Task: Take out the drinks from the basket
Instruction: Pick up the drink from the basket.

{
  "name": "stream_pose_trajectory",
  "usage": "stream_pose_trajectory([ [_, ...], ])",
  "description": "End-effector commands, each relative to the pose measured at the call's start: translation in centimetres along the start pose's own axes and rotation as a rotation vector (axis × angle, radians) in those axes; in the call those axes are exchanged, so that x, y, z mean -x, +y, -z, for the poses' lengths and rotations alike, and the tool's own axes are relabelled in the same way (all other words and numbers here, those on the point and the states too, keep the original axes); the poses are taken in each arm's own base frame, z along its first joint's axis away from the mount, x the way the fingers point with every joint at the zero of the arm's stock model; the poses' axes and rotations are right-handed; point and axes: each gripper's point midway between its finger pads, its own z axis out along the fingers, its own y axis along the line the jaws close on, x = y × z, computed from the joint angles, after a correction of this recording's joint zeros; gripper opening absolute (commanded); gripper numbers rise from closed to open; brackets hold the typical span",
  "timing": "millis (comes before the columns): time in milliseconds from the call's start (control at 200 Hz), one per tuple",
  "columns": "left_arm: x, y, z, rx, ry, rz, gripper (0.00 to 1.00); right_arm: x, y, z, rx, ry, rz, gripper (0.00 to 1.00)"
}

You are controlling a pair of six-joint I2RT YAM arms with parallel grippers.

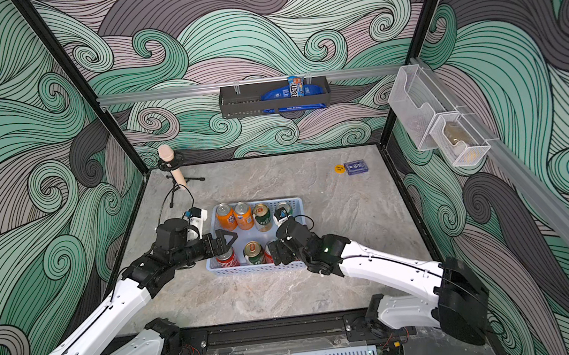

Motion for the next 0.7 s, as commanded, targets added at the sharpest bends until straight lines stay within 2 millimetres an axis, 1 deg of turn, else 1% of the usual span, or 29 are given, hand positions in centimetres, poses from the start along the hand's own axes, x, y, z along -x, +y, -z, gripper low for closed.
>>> stream_pose_trajectory([
  [0, 1.6, -1.3, 0.7, -0.015, -0.051, -0.017, 0.97, -0.4, -1.4, 0.4, -0.073, 0.011, 0.03, 0.93],
  [100, 1.4, -1.0, 0.7, -0.001, -0.05, -0.024, 0.97, -0.6, -2.5, 0.8, -0.128, 0.015, 0.044, 0.94],
  [190, 1.5, -0.8, 0.7, 0.011, -0.053, -0.033, 0.98, -0.7, -2.6, 1.1, -0.129, 0.02, 0.061, 0.96],
  [265, 1.6, -1.9, 0.8, -0.047, -0.054, -0.038, 0.99, -1.2, -2.6, 1.1, -0.125, 0.041, 0.073, 0.96],
  [340, 2.2, -3.1, 1.2, -0.102, -0.083, -0.023, 0.99, -1.7, -2.9, 1.0, -0.137, 0.067, 0.085, 0.96],
  [425, 2.7, -3.5, 1.5, -0.134, -0.12, -0.013, 0.99, -2.1, -3.0, 0.8, -0.142, 0.089, 0.097, 0.96],
  [530, 2.9, -3.3, 1.6, -0.129, -0.147, -0.012, 0.99, -2.5, -3.1, 0.6, -0.148, 0.103, 0.11, 0.95],
  [695, 2.9, -3.0, 1.4, -0.117, -0.147, -0.019, 0.99, -2.4, -3.2, 0.5, -0.158, 0.106, 0.134, 0.94],
])
